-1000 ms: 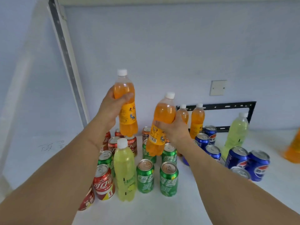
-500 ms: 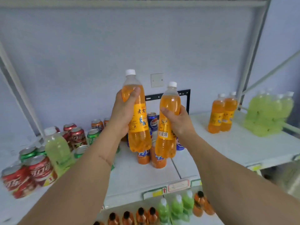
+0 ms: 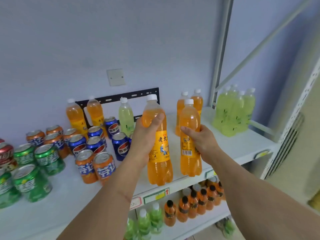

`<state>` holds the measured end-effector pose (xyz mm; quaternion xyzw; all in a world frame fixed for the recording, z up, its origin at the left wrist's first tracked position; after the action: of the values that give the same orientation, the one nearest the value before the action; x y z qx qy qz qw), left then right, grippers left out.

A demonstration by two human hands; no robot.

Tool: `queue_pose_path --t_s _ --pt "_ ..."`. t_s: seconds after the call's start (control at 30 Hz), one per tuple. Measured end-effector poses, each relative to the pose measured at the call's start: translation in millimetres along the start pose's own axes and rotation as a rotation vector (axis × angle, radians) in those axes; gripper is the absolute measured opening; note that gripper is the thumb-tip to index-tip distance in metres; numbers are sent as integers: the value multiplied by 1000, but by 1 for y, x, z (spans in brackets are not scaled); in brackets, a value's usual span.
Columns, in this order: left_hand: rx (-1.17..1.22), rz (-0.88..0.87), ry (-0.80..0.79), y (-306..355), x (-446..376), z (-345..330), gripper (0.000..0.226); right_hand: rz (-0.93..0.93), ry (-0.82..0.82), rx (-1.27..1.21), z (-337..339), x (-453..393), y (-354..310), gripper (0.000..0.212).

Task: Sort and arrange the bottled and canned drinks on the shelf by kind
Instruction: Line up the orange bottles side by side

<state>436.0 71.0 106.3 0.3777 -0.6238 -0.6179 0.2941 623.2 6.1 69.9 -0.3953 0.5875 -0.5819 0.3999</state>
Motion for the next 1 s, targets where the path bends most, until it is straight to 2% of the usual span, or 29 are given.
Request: queue_pose_path --t_s 0.13,0.27,0.37,0.47,0.53,0.63,0.83,0.9,1.0 --pt "9 31 -44 -23 -44 -41 57 -11 27 20 52 -28 6 46" --pt "-63 24 -51 -35 -82 -74 55 -10 21 37 96 -59 12 44" --pt "-111 43 -21 -43 -103 -95 61 -9 -24 48 123 -86 18 48" --pt "-184 43 39 -50 -118 -110 80 3 -113 66 140 -116 25 57" --pt "-204 59 104 -55 -122 -117 76 11 -187 46 146 -133 32 59" --pt "-196 75 224 -62 -123 -123 52 24 -295 17 151 -155 39 63" --pt "-203 79 368 -65 -117 -127 45 56 -440 -12 151 -185 50 77" --pt "-228 79 374 -65 -118 -128 48 69 -456 1 152 -188 51 81" --pt "-277 84 332 -65 -122 -130 69 18 -484 64 154 -189 59 77"
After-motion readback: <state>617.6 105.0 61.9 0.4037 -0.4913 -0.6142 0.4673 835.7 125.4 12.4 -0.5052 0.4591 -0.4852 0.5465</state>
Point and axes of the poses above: each hand's wrist, its own x-axis away from the middle knuckle, its own z-axis out of the back of the hand, y = z × x, the point moved 5 cm from there along -x, towards the middle knuckle, and after that the axes turned 14 degrees about -y, right-handed, at the moved point
